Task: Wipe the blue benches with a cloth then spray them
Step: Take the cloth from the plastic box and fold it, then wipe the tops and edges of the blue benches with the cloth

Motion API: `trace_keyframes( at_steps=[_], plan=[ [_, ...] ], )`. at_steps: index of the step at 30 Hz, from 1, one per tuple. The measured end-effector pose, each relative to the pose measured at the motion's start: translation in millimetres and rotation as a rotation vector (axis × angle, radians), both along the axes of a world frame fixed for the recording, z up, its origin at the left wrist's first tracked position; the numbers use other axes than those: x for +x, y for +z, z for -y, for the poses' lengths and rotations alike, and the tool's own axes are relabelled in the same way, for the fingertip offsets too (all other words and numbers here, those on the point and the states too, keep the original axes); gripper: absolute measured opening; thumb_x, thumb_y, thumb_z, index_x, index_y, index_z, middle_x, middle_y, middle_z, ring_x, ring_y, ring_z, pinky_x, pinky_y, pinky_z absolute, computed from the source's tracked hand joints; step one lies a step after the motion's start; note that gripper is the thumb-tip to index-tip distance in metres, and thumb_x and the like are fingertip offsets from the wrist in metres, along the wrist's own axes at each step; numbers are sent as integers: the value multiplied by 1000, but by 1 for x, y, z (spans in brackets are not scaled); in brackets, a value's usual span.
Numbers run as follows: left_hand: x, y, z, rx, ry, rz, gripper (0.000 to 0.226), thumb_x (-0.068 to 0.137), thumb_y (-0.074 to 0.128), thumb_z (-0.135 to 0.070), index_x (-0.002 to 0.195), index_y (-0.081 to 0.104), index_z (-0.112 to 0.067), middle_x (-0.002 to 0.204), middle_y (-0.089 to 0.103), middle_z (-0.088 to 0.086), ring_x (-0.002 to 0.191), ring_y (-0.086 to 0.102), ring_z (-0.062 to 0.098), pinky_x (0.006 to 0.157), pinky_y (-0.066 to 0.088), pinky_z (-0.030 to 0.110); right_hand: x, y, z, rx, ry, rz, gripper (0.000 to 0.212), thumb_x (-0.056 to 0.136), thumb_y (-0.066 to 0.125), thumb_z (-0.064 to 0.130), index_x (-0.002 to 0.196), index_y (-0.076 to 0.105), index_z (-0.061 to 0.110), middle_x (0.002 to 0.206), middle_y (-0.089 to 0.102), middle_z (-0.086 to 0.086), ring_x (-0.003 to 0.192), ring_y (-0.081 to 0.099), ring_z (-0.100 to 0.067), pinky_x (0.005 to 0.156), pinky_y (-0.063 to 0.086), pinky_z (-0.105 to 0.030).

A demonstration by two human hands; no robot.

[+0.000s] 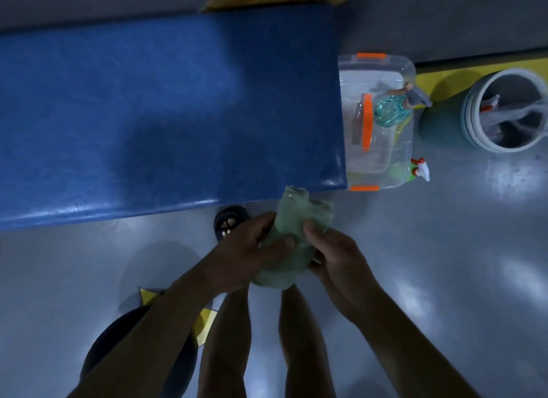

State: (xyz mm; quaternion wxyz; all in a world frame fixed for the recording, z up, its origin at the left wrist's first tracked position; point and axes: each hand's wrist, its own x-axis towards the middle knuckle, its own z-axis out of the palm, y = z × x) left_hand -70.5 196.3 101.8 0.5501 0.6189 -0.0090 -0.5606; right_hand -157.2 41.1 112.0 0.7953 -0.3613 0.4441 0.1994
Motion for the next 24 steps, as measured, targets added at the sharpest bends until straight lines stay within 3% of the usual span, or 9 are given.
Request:
trace_keyframes(
  at_steps=[3,5,7,9,12,16,19,24],
  plan=[
    [-4,-10,-7,196,-86,267,25,93,67,-23,117,61,-28,105,69,-10,98,67,6,80,55,22,4,-19,17,-539,130,4,28,87,70,33,98,71,8,92,73,-16,85,69,-22,74,55,-42],
    [-1,-13,-18,329,-38,490,24,94,64,-21,117,62,-28,102,68,-14,94,64,-2,76,50,12,7,-33,41,-793,195,0,33,81,68,43,95,69,12,86,72,-12,77,66,-17,69,54,-44],
    [8,-14,-33,391,1,690,22,95,62,-19,117,64,-24,101,68,-13,88,64,-2,72,49,10,13,-45,67,-968,226,3,29,85,65,42,99,67,17,86,71,-3,78,67,-18,69,55,-36],
    [20,-18,-48,433,-51,914,20,96,61,-17,115,65,-18,103,67,-6,89,61,3,78,49,17,20,-57,91,-1175,301,1,24,91,64,35,95,64,12,83,67,-2,77,63,-21,62,48,-24],
    [40,-32,-71,535,-193,1183,25,94,59,-23,115,65,-13,111,67,4,107,55,22,90,41,32,31,-81,113,-1446,383,24,25,94,61,30,92,60,6,81,64,-10,77,59,-28,63,42,-30],
    [67,-46,-91,673,-302,1271,48,90,55,-35,135,55,-17,136,55,7,127,45,34,98,38,47,47,-107,114,-1588,449,34,29,96,57,29,112,61,5,98,66,-17,92,61,-36,72,43,-36],
    [84,-56,-101,759,-387,1286,62,92,50,-46,148,40,-19,154,38,10,142,31,37,108,31,53,57,-113,92,-1596,429,74,32,97,54,33,117,61,8,102,66,-13,93,61,-33,73,46,-37],
    [93,-75,-113,829,-468,1211,74,92,36,-59,155,27,-20,163,22,9,148,20,37,117,18,59,65,-116,59,-1620,310,-8,33,98,51,32,122,60,11,109,62,-9,97,58,-27,74,47,-36]
  ],
)
